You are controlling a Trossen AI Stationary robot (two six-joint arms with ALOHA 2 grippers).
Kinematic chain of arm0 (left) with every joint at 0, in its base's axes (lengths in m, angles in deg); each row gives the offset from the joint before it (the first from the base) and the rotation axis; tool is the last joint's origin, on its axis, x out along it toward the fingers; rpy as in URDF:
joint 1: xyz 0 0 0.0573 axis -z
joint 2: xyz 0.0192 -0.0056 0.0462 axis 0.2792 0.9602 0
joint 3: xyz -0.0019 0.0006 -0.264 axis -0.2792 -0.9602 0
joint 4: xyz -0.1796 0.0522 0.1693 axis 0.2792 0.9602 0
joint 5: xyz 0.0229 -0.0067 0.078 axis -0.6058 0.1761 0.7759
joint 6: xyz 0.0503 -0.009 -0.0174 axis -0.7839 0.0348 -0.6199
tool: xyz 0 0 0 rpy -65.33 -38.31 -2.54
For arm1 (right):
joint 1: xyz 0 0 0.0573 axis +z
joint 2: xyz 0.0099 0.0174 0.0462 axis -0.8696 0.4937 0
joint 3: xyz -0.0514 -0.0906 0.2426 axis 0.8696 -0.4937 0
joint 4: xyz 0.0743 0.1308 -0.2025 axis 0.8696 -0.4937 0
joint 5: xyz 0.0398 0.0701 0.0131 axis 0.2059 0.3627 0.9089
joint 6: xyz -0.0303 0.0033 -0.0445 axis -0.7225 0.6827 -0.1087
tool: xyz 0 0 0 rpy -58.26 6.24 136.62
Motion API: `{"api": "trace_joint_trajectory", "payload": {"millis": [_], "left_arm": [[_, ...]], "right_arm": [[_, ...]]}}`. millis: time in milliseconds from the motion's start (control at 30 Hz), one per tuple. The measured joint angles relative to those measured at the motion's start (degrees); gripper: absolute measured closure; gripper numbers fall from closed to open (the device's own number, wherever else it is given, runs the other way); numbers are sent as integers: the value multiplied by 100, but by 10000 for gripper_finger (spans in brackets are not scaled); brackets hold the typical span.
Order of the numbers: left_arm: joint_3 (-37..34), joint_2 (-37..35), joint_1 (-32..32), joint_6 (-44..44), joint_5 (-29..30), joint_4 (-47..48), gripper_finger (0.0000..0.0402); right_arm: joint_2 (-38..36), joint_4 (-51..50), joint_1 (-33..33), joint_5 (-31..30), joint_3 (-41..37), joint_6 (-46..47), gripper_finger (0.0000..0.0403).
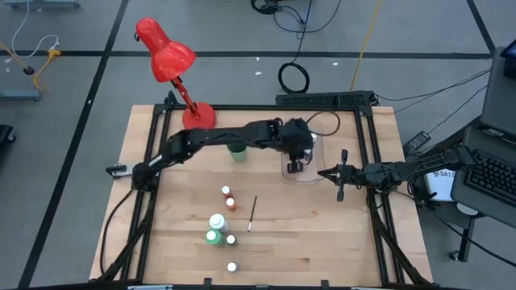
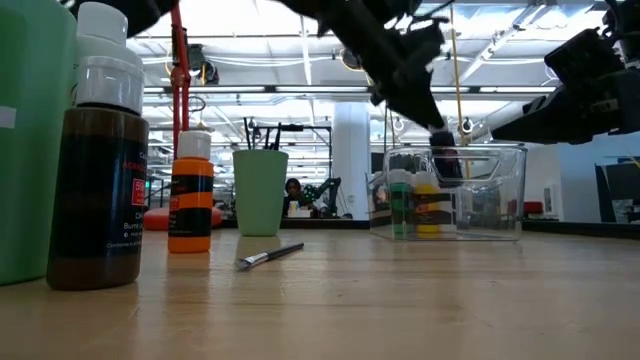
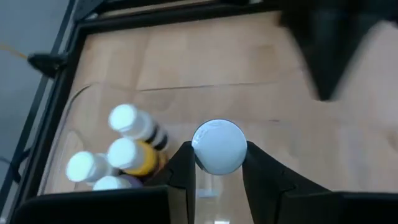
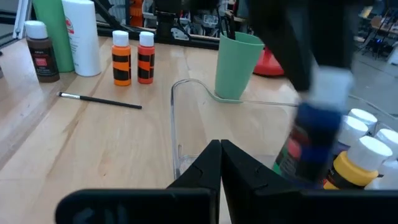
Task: Pick & Place Paint Supplies
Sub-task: Put the dark blue paint bottle into the transparent bin, then put the red paint bottle into the transparent bin
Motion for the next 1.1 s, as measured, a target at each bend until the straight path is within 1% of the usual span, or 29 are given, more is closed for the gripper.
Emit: {"api": "trace_joint_trajectory", "payload": {"millis": [200,400,500,600,667,767,900,1033,1100], "left_arm": [[27,457,-313,203,-67,-160,316],[33,632,-511,388,-100,-233,316],[-134,621,-534,408,-85,-434,316],[-148,624,-527,408,-79,-463,312],[-148,623,-514,394,-85,-436,295],[-151,623,-491,336,-82,-466,259],[-154,632,-470,318,-87,-659,218],[-154,632,-468,314,-66,-845,194],[-152,584,-468,283,-8,-733,187]], "right_arm": [[-2,9,-1,0,0,-97,399],[-2,24,1,2,2,-95,399],[-2,26,1,0,2,-95,399],[-1,27,0,4,2,-95,399],[0,26,-1,4,2,-95,399],[-2,26,1,4,2,-95,399],[-2,28,1,4,0,-95,399],[0,28,-1,4,0,-95,399],[-2,26,-1,7,2,-93,399]]}}
